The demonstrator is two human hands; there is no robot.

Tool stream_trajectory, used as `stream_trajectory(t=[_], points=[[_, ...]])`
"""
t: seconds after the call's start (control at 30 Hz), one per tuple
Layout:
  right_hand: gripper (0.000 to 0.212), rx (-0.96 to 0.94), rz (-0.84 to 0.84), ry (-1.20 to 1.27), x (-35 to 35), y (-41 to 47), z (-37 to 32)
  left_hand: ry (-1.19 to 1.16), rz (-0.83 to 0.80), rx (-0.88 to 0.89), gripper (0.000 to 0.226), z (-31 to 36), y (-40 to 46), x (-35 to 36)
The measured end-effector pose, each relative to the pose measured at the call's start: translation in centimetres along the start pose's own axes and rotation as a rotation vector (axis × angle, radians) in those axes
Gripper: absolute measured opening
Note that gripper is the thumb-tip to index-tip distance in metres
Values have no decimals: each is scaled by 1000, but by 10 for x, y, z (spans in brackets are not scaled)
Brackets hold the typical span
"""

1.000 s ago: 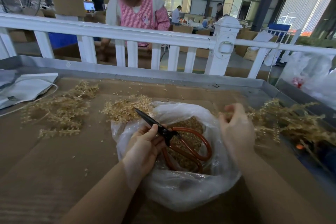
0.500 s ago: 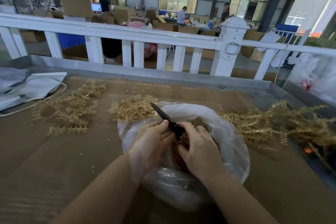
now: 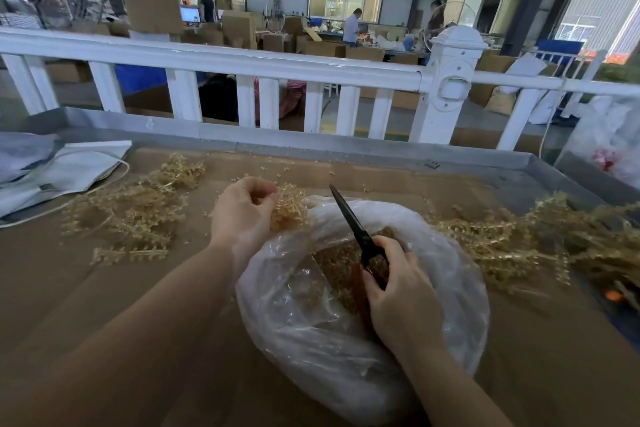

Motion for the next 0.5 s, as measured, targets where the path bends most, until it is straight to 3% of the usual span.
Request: stream_trajectory(t=[0.03,0.13,0.23,0.33,0.4,0.5], points=[[43,0,2,8,0,0,0,78,-18,30,7,3,4,4],[44,6,4,14,1,0,2,289,-103,40,39,9,10,19],[44,3,11,12,1,0,1,372,-131,50,26,10,10,28],[44,1,16,16,1,-1,2,60,-126,-14,4,4,11,28],[44,2,16,17,1,0,3,-181,-108,-68,5,-1,11,26],[44,9,9,18,1,0,4,-327,-28,-91,8,-6,9,15]])
Point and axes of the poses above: each hand's wrist, its own y-axis towards the middle knuckle, its own x-axis out of the palm, z = x × y, the point moved 7 cm from there along y, towards the middle knuckle, and after that the axes turned 4 degrees about -z, right-handed, at the moved point
